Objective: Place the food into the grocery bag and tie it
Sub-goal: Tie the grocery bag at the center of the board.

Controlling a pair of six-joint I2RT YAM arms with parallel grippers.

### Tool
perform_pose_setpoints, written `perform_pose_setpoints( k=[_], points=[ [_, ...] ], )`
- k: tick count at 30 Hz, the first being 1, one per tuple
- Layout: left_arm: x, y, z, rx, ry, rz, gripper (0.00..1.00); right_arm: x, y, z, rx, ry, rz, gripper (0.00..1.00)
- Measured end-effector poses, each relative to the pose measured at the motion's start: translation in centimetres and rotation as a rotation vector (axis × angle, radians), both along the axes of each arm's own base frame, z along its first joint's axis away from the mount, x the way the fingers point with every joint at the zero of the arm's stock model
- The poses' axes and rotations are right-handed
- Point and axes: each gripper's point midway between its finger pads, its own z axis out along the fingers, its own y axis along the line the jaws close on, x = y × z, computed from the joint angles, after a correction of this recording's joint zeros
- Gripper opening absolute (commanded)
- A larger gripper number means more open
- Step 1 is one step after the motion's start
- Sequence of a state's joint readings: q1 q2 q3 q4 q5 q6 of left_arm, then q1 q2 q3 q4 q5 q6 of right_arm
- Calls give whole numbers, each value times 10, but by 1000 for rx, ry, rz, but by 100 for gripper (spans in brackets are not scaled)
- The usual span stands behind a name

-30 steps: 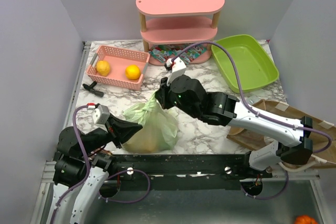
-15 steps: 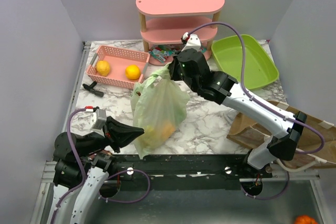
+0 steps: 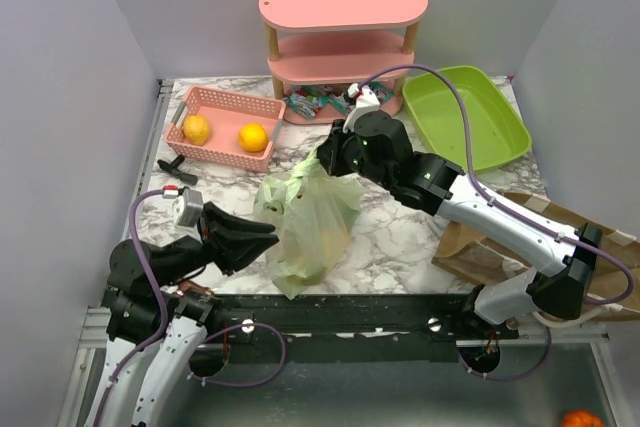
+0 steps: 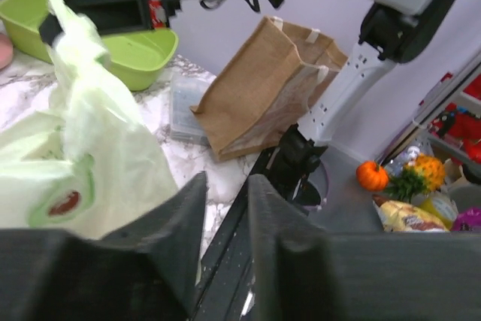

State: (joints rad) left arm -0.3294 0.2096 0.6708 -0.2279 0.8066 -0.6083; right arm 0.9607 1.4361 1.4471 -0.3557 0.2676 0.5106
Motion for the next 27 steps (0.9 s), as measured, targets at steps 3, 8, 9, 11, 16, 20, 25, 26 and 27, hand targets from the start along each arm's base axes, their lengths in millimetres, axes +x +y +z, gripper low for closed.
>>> perform_pose_setpoints(
  k=[3, 8, 9, 11, 16, 20, 25, 26, 27],
  points=[
    [12, -4, 6, -30, 34, 6, 51, -9, 1, -5, -1, 17, 45, 1],
    [32, -9, 4, -68, 119, 33, 93, -13, 1, -8, -6, 34, 57, 1],
    [36, -9, 2, -59, 130, 51, 99, -14, 0, -10, -10, 40, 56, 1],
    [41, -8, -2, -37, 163, 86, 99, -15, -2, -13, -20, 51, 54, 1],
    [57, 10, -19, 59, 216, 255, 99, -17, -5, -17, -37, 67, 52, 1],
    [59, 16, -51, 113, 293, 300, 99, -17, -8, -16, -51, 72, 42, 1],
    [45, 6, -117, 203, 426, 255, 99, -15, -12, -10, -56, 66, 23, 1],
    [41, 4, -124, 218, 441, 242, 99, -15, -13, -9, -57, 65, 21, 1],
    [35, 0, -135, 243, 464, 221, 99, -15, -14, -9, -59, 66, 18, 1]
  ],
)
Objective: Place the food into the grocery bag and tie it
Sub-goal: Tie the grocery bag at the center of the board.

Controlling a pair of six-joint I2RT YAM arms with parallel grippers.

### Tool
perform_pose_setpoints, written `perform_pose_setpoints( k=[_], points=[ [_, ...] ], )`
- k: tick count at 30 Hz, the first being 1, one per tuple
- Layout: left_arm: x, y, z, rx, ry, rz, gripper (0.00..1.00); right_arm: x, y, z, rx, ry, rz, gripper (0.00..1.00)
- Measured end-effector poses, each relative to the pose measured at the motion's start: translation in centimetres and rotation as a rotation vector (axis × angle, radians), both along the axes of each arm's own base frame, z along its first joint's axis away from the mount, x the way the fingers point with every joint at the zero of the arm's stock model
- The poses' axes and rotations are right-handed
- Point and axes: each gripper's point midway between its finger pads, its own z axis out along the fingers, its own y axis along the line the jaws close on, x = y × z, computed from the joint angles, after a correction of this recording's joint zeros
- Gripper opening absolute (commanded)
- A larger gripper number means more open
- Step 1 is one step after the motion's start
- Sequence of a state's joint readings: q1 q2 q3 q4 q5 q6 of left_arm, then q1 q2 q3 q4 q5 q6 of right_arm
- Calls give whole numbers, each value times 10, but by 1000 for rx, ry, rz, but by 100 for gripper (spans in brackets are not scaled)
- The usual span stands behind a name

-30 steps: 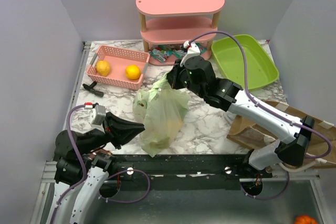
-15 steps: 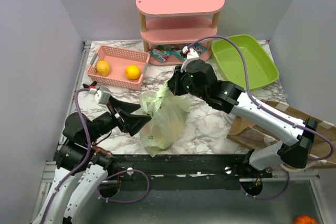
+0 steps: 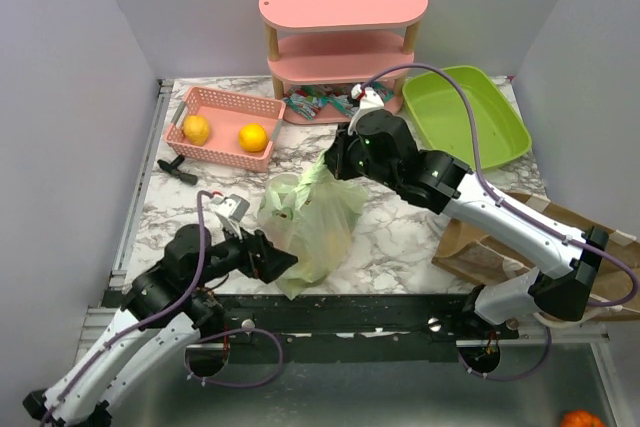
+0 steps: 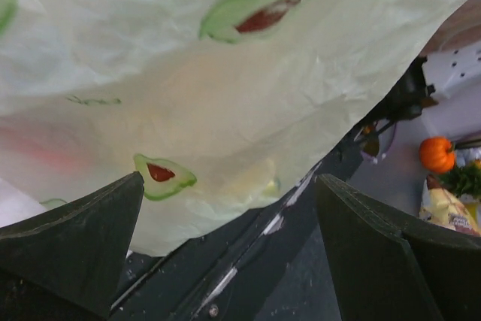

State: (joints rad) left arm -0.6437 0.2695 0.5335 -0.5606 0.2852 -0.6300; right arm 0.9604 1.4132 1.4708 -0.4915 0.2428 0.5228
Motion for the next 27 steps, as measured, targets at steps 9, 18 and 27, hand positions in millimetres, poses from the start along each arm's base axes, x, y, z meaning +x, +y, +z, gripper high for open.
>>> perform_pose_setpoints(
  k=[9, 18, 27],
  points=[
    [-38, -37, -60, 290, 134, -161, 99, 0, -3, 7, -6, -2, -10, 1],
    [-28, -42, -75, 339, 120, -60, 37, -1, -4, 5, -12, 3, -11, 1],
    [-12, -38, -89, 398, 90, 32, 0, -1, -6, 2, -23, 9, -12, 1]
  ],
)
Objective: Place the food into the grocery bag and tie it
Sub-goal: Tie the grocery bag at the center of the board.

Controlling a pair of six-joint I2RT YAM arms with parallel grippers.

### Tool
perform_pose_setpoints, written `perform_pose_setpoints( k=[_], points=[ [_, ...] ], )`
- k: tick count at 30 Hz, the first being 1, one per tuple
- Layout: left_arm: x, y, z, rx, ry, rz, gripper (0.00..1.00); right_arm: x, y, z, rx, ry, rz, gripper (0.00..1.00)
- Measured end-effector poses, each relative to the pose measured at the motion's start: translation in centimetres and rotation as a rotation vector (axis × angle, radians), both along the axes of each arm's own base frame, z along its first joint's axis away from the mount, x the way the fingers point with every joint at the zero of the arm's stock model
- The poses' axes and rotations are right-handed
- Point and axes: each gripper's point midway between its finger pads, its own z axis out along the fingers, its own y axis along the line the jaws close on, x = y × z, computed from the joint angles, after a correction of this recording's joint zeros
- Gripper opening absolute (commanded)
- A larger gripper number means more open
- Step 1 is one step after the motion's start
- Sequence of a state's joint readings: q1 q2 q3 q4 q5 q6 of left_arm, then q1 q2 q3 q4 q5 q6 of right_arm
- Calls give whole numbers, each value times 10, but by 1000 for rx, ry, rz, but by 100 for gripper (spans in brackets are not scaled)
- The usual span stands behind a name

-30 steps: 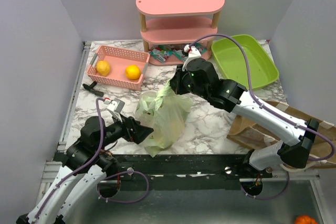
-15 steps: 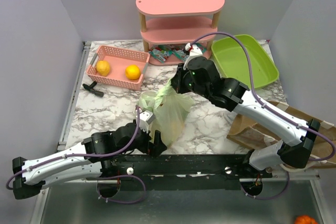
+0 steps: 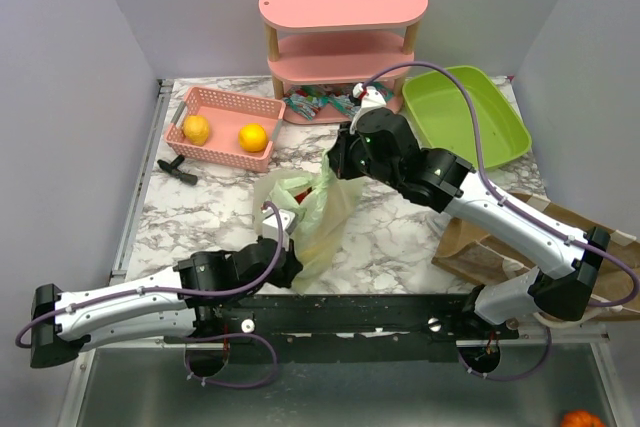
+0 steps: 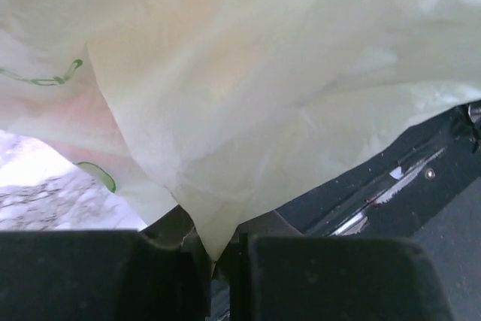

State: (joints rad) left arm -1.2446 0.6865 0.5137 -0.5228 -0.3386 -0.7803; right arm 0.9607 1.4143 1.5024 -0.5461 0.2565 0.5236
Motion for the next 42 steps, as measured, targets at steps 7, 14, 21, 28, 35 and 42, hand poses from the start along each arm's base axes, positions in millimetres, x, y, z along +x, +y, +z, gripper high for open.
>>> perform_pose_setpoints(
  k=[7, 14, 21, 28, 35, 42],
  points=[
    [18, 27, 35, 47, -114, 69, 0, 0, -4, -2, -9, 9, -21, 1],
    [54, 71, 69, 51, -249, 213, 0, -6, -11, -4, 3, 28, -32, 1],
    [79, 84, 75, 149, -258, 272, 78, -9, -12, -1, 22, 38, -32, 1],
    [51, 49, 130, -90, -263, 68, 96, -10, -8, -6, 17, 54, -15, 1],
    [7, 23, 209, -377, -326, -174, 77, -7, 0, -12, 6, 78, -14, 1],
    [-10, -34, 172, -326, -153, -335, 76, -6, 1, -5, 7, 88, -20, 1]
  ],
)
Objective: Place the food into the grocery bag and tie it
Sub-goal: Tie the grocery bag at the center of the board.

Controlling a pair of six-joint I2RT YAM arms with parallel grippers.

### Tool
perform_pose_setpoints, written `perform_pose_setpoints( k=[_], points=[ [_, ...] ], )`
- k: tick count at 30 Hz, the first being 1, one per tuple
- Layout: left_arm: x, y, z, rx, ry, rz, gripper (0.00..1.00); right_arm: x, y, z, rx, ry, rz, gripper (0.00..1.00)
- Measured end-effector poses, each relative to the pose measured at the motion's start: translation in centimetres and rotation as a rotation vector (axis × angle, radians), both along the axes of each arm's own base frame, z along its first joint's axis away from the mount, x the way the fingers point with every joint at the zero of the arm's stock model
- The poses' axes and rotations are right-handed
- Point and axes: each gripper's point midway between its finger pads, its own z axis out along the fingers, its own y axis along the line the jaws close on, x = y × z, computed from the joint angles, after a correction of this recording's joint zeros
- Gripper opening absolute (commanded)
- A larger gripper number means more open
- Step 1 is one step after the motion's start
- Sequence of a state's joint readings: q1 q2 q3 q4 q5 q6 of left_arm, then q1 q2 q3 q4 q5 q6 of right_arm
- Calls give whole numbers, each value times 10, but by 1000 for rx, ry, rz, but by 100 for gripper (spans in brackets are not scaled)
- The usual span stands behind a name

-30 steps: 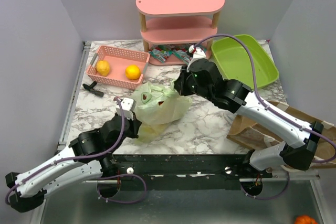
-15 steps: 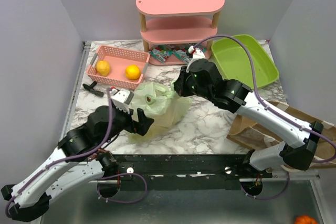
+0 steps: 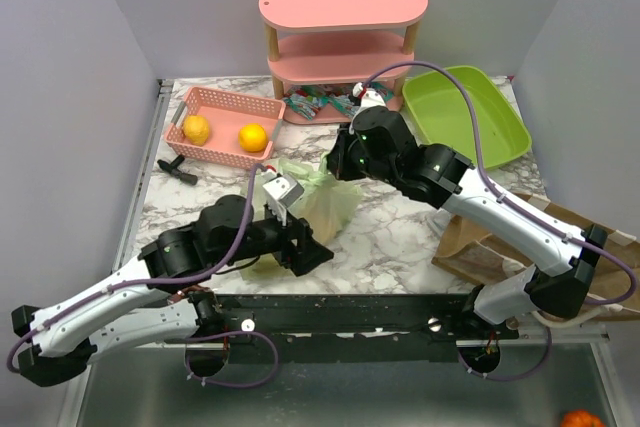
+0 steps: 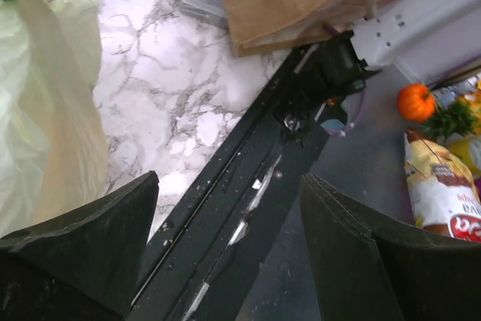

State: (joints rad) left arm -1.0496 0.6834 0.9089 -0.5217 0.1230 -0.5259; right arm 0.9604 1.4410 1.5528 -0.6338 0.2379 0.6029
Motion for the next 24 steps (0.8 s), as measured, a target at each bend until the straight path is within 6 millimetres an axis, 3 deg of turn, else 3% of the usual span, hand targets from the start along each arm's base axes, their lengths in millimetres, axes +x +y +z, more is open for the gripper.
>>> perform_pose_setpoints(
  k=[4, 8, 17, 24],
  points=[
    [11, -12, -13, 41, 23, 55, 75, -1, -1, 0, -3, 2, 0, 1],
    [34, -12, -18, 62, 20, 193, 73, -1, -1, -1, -7, 6, 0, 1],
    [82, 15, -14, 87, -89, 491, 68, -3, -1, 0, 3, 12, 4, 1],
    [101, 24, -13, 103, -211, 565, 63, -4, 1, 0, 6, 18, 13, 1]
  ],
)
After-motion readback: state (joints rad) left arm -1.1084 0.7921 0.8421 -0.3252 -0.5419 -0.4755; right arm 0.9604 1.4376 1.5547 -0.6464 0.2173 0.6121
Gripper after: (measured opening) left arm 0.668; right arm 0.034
